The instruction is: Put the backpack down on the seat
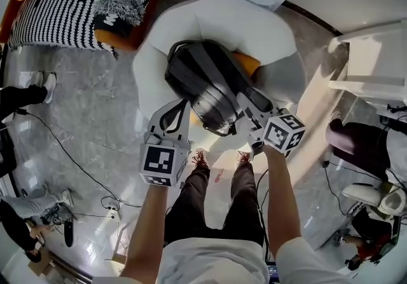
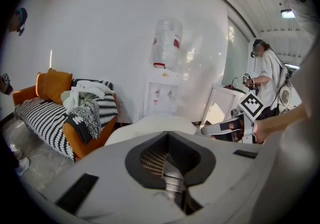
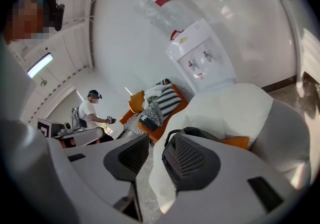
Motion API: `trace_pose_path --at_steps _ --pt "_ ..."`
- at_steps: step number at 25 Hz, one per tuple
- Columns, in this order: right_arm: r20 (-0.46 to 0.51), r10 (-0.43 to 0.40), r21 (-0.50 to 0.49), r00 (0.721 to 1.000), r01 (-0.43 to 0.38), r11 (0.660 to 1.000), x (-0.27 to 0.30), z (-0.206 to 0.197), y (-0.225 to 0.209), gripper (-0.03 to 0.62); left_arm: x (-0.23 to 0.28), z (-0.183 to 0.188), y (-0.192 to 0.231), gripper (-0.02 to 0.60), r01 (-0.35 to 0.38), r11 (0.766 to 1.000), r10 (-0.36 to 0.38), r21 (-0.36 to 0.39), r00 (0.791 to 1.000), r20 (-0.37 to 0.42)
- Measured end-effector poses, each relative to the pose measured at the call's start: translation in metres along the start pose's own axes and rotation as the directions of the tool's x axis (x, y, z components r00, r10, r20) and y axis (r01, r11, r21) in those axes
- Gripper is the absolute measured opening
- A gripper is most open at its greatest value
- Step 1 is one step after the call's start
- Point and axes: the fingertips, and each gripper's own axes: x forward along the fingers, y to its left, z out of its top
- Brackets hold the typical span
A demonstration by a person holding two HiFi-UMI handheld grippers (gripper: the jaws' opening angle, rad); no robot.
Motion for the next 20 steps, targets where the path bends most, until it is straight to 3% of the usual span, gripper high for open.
trace_pose_path --at_steps 9,20 --pt "0.030 -0.027 -0.142 0.999 0.031 0.989 -0.041 0.037 0.038 0.161 -0.019 0.022 -0.012 0.007 -0.013 1.000 0.013 -0.017 1.000 -0.024" --pt "0.091 -0.086 -0.277 0.992 0.108 0.955 -0.102 0.071 0.076 0.156 -0.054 0.053 -0.035 0.006 -0.006 1.000 0.006 0.017 1.000 0.024"
